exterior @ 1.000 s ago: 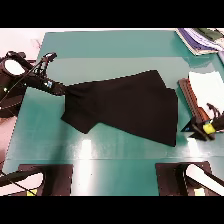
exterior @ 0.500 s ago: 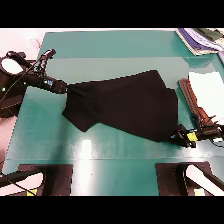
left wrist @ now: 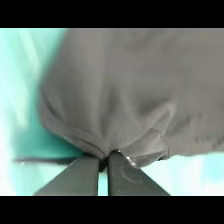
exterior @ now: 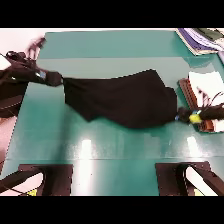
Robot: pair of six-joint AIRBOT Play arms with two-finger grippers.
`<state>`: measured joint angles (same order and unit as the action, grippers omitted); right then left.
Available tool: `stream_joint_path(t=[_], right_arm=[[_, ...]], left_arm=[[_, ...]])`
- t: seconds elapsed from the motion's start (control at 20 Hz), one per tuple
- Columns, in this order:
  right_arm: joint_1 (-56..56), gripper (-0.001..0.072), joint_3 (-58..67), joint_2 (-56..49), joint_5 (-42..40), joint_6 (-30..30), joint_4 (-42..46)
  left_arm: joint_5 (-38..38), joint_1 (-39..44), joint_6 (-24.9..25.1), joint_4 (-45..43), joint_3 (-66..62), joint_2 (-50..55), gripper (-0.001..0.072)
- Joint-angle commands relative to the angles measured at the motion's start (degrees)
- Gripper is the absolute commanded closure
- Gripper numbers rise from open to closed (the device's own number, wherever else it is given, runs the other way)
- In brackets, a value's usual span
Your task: Fold the shirts.
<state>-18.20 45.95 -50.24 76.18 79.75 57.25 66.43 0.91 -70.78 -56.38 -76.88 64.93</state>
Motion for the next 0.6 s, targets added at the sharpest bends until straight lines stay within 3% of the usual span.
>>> stream_joint_path(t=[0.0, 0.35, 0.55], right_arm=[[-0.28, 0.0690, 21.57, 6.86, 1.36, 0.11, -0.35], [-11.43, 0.0690, 68.52, 4.26, 8.26, 1.46, -0.26], [-15.06, 0.0691, 82.34, -0.55, 11.69, 4.48, -0.28]], left_arm=[[-1.25, -0.02, -5.90, 0.04, -11.21, -7.67, 0.0678], [-7.63, -0.02, -7.37, -0.55, -42.53, -18.82, 0.0679], [-9.68, 0.00, -9.38, -3.02, -47.04, -20.61, 0.0680]])
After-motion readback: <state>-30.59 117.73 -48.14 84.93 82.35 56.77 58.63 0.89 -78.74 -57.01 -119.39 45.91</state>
